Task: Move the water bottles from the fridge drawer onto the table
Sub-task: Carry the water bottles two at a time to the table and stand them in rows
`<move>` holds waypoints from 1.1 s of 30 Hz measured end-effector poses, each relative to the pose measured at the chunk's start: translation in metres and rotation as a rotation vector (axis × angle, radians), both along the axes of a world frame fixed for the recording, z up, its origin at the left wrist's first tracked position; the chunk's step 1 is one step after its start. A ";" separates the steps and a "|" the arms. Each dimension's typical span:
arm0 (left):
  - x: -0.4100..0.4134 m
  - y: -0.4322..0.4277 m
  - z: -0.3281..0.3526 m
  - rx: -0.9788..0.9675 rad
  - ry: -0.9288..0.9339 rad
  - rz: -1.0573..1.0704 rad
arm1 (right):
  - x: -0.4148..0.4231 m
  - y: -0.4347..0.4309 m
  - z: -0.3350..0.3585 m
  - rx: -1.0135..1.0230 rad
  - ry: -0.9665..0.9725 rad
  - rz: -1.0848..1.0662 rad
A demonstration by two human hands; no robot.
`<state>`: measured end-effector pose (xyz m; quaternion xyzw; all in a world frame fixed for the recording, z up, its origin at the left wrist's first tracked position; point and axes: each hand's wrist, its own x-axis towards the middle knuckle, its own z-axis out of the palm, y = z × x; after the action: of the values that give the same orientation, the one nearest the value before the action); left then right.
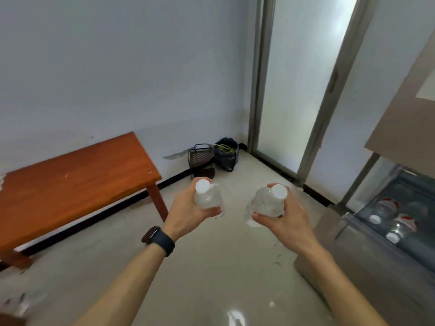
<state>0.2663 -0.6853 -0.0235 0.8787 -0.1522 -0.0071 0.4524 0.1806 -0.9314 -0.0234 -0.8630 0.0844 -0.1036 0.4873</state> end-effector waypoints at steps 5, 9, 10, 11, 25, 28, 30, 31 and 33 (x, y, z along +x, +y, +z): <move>-0.053 0.160 -0.004 0.004 0.019 0.206 | -0.002 0.148 -0.008 0.005 0.037 0.188; -0.094 0.271 -0.009 0.030 0.036 0.355 | -0.006 0.253 -0.010 0.023 0.075 0.351; -0.102 0.295 -0.010 0.037 0.042 0.391 | -0.006 0.277 -0.009 0.028 0.086 0.390; -0.111 0.319 -0.011 0.043 0.047 0.426 | -0.005 0.300 -0.011 0.025 0.100 0.428; -0.101 0.548 -0.030 0.078 0.145 0.777 | 0.090 0.544 -0.041 -0.041 0.185 0.756; -0.068 0.590 -0.035 0.097 0.141 0.808 | 0.133 0.588 -0.048 -0.052 0.182 0.792; -0.042 0.619 -0.037 0.103 0.159 0.822 | 0.163 0.619 -0.049 -0.055 0.186 0.817; -0.028 0.633 -0.038 0.102 0.172 0.826 | 0.178 0.634 -0.050 -0.054 0.191 0.828; -0.002 0.660 -0.041 0.091 0.192 0.835 | 0.206 0.662 -0.052 -0.051 0.211 0.849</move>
<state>0.2646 -0.0255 -0.0645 0.8793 0.2596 0.0883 0.3894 0.3867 -0.2692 -0.0756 -0.8387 -0.2308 0.1926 0.4541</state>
